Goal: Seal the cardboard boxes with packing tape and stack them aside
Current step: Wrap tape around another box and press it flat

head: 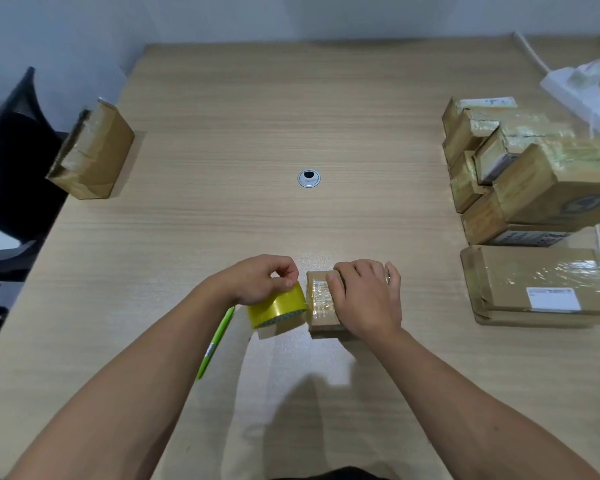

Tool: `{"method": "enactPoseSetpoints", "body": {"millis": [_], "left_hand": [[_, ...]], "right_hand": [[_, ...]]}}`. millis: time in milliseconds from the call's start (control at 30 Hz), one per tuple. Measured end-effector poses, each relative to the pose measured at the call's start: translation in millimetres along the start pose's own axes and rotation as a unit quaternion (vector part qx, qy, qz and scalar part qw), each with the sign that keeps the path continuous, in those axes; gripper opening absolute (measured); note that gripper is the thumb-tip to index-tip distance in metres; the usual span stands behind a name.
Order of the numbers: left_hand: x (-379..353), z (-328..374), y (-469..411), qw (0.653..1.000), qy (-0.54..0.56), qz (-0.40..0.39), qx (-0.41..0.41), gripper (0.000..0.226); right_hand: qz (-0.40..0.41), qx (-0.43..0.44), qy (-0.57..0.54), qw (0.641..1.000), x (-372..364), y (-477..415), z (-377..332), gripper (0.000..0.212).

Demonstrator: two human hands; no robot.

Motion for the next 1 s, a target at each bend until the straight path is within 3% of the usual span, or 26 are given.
{"method": "enactPoseSetpoints", "body": {"millis": [133,367,467,533,633,700,867,1000], "left_hand": [[0.7,-12.6,11.0,0.998,-0.054,-0.001,0.034,0.016],[19.7,-29.4,32.7,0.995,0.06,0.08,0.024,0.015],[17.8,-31.0,34.0,0.991,0.1,0.085,0.017,0.016],[15.8,-31.7,35.3,0.988,0.129,0.089,0.012,0.018],[14.7,-30.3,39.8,0.982,0.161,0.098,0.002,0.019],[16.4,-29.0,44.0,0.974,0.195,0.116,-0.005,0.023],[17.7,-37.5,54.5,0.949,0.271,0.158,0.016,0.017],[5.8,-47.5,58.2,0.93,0.339,0.136,0.037,0.013]], "right_hand": [[-0.01,0.003,-0.002,1.0,0.7,2.2,0.9,0.042],[-0.091,0.014,-0.031,0.995,6.6,-0.2,-7.4,0.047],[-0.029,0.071,-0.006,0.997,29.2,2.4,-28.3,0.046],[-0.006,0.131,-0.092,0.987,38.9,5.1,-54.1,0.045],[-0.109,0.126,-0.239,0.957,22.6,4.5,-86.8,0.038],[-0.145,0.093,-0.278,0.945,10.5,5.7,-99.0,0.032],[-0.143,0.023,-0.374,0.916,-5.1,11.7,-106.2,0.008],[-0.153,0.009,-0.403,0.902,-10.3,17.3,-109.5,0.014]]}}
Point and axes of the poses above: each hand's wrist, its own y-axis away from the middle knuckle, its own x-axis out of the back of the hand, z = x × y, the point moved 9 cm from there along -y, towards the middle knuckle, and after that the axes turned 10 degrees about -z, right-handed, at the moved point
